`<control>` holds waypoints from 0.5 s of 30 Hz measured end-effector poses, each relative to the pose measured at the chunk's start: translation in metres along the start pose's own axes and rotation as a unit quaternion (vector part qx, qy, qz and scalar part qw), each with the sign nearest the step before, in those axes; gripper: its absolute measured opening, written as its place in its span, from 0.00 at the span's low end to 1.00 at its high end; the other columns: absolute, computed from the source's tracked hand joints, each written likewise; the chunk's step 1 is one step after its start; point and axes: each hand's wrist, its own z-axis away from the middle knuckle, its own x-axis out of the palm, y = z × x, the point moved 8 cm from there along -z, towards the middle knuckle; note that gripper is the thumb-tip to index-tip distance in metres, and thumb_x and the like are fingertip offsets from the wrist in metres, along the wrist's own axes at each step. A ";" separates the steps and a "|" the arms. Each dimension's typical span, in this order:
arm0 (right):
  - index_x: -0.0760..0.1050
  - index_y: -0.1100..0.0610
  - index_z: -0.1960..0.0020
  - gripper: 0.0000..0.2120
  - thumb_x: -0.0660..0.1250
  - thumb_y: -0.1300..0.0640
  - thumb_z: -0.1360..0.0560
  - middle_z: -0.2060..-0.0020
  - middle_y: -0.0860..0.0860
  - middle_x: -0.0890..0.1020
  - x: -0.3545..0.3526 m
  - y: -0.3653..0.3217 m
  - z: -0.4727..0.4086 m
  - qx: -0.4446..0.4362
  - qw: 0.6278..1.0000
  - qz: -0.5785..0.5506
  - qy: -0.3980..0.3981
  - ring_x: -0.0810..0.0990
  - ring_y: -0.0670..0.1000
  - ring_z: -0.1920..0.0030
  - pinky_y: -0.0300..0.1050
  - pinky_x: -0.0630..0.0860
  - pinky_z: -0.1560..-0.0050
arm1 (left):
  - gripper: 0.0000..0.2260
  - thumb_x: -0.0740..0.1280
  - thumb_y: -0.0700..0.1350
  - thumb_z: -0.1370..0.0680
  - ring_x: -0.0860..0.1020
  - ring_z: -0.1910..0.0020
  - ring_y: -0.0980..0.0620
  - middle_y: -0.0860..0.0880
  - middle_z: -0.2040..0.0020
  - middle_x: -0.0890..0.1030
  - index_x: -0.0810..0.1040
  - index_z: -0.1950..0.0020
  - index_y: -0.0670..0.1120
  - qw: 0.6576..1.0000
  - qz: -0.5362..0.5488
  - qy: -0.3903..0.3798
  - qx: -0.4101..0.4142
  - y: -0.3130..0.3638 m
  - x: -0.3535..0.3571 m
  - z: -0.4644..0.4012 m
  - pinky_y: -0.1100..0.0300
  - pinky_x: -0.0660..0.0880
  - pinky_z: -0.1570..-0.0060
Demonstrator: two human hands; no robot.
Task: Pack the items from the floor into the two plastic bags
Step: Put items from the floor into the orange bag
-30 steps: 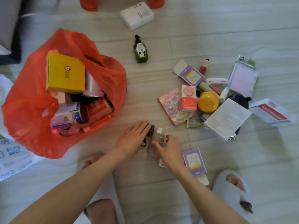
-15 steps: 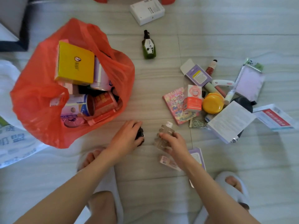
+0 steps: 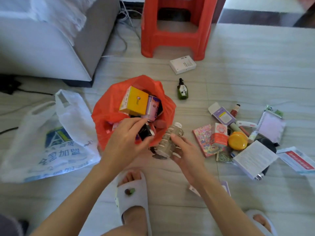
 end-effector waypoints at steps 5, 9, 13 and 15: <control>0.77 0.59 0.45 0.10 0.66 0.58 0.26 0.55 0.54 0.82 0.052 -0.001 -0.014 0.017 0.998 0.059 -0.001 0.81 0.48 0.60 0.44 0.78 0.56 | 0.22 0.68 0.50 0.29 0.72 0.49 0.49 0.41 0.49 0.79 0.77 0.41 0.37 0.998 0.008 0.026 -0.064 -0.032 -0.024 -0.023 0.59 0.71 0.48; 0.78 0.56 0.49 0.07 0.67 0.56 0.27 0.56 0.52 0.83 0.061 -0.004 -0.039 0.015 0.996 0.072 0.058 0.80 0.48 0.61 0.40 0.78 0.61 | 0.21 0.72 0.45 0.28 0.76 0.48 0.47 0.45 0.44 0.77 0.75 0.37 0.42 0.992 0.061 0.059 -0.093 -0.037 -0.037 -0.049 0.62 0.70 0.45; 0.77 0.56 0.52 0.05 0.68 0.56 0.26 0.60 0.51 0.82 0.064 -0.010 -0.051 0.010 0.996 0.046 0.081 0.80 0.48 0.63 0.39 0.76 0.68 | 0.21 0.71 0.46 0.28 0.78 0.50 0.50 0.48 0.45 0.77 0.74 0.37 0.44 0.986 0.100 0.106 -0.086 -0.032 -0.049 -0.068 0.64 0.72 0.46; 0.77 0.59 0.48 0.09 0.68 0.57 0.26 0.57 0.54 0.82 0.058 -0.009 -0.055 -0.001 0.994 0.039 0.106 0.81 0.51 0.60 0.41 0.78 0.66 | 0.21 0.71 0.45 0.28 0.78 0.49 0.50 0.48 0.44 0.77 0.74 0.36 0.44 0.982 0.120 0.110 -0.092 -0.034 -0.047 -0.071 0.60 0.74 0.45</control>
